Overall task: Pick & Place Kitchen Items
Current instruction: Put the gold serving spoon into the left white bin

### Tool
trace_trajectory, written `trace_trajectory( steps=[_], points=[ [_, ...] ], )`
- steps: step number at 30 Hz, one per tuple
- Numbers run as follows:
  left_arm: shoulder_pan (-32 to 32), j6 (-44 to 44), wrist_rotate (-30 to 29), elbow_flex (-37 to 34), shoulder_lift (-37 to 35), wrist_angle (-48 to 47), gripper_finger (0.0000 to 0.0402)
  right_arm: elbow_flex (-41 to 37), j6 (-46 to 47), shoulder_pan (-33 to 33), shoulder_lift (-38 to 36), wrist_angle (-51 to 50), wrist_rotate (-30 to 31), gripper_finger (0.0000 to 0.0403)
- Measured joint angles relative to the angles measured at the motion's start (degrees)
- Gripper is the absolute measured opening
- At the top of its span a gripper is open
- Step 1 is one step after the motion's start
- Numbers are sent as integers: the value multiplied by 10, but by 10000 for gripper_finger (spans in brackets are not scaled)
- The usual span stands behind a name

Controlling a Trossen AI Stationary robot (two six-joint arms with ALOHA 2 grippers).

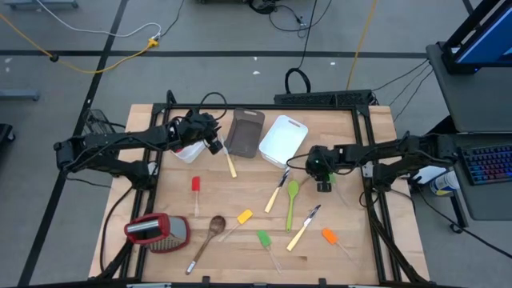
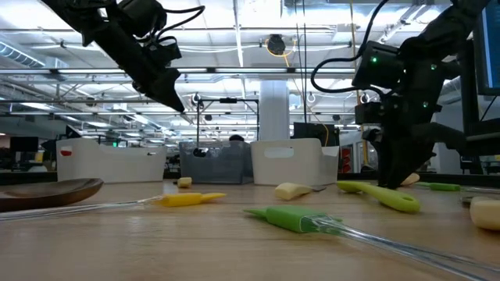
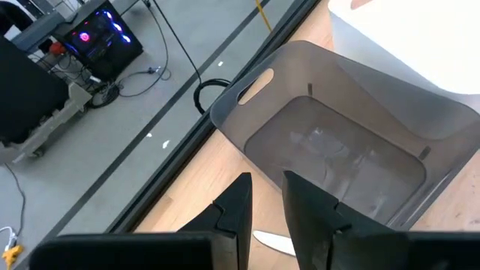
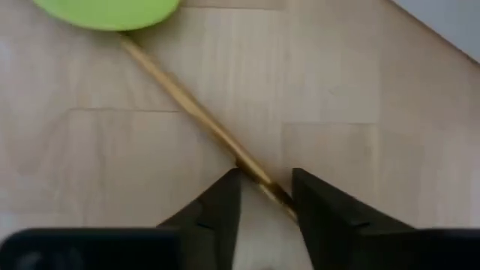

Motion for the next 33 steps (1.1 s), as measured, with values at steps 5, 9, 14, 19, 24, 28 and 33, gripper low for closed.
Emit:
trace_trajectory(
  steps=[5, 9, 14, 19, 24, 28, 33],
  points=[
    [0, -18, 0, 0, 0, -3, 76, -1, -8, -5, 1, 2, -46, 22],
    [0, -30, 1, 0, 0, -4, 76, -1, -21, -4, -1, 4, -49, 18],
    [0, -40, 17, 0, 0, -3, 76, -3, -38, -3, -26, 8, -28, 18],
    [0, -53, 65, 0, 0, -3, 76, -5, -29, 1, -76, 2, -16, 10],
    [-10, -52, 101, 0, 0, 23, 76, -5, -29, 16, -124, 17, -16, 11],
    [-32, -11, 143, 0, 0, 59, 76, -4, -28, 29, -145, 61, -16, 11],
    [-63, 6, 183, 0, 0, 118, 77, -3, -32, 44, -136, 161, -16, 12]
  ],
)
